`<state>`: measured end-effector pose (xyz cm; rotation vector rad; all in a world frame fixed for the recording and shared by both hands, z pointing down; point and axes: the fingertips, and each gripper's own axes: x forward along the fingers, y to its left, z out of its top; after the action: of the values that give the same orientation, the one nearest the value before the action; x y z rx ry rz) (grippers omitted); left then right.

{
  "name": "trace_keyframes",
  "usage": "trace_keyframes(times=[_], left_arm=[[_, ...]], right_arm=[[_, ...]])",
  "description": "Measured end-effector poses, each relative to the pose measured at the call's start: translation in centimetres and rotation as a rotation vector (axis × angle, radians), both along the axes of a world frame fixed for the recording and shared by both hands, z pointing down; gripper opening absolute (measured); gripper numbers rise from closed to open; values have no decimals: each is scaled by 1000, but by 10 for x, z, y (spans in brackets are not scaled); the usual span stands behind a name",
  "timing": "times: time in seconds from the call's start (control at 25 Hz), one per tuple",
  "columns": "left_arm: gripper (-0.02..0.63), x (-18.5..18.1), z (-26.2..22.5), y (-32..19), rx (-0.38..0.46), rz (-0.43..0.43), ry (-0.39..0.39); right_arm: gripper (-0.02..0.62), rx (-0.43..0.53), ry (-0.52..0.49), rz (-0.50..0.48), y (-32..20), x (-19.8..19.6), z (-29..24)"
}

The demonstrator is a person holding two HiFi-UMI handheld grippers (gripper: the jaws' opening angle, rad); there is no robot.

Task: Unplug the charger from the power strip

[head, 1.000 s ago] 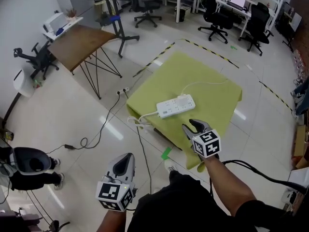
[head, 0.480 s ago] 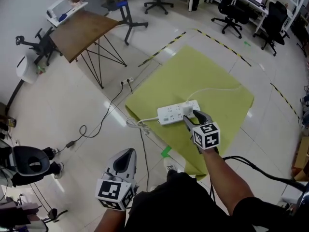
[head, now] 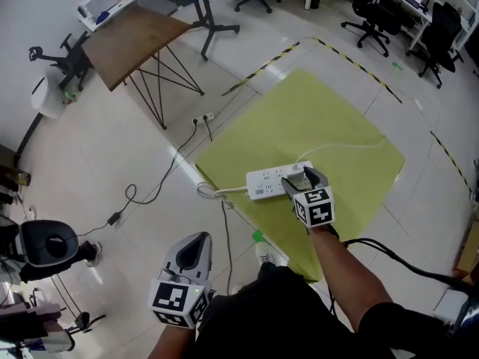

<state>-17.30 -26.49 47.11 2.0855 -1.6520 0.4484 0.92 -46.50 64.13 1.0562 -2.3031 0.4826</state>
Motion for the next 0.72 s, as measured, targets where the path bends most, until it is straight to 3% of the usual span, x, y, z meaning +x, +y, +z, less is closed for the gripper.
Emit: trace_keyframes(times=[0.4, 0.6, 0.72], left_arm=[[6, -14, 9, -2, -10, -42, -7], [6, -17, 7, -4, -6, -25, -2], [6, -16, 8, -2, 1, -3, -2]], right_arm=[[284, 77, 58, -27, -17, -15, 15], [282, 121, 3, 1, -21, -14, -9], [282, 96, -26, 0, -13, -12, -18]])
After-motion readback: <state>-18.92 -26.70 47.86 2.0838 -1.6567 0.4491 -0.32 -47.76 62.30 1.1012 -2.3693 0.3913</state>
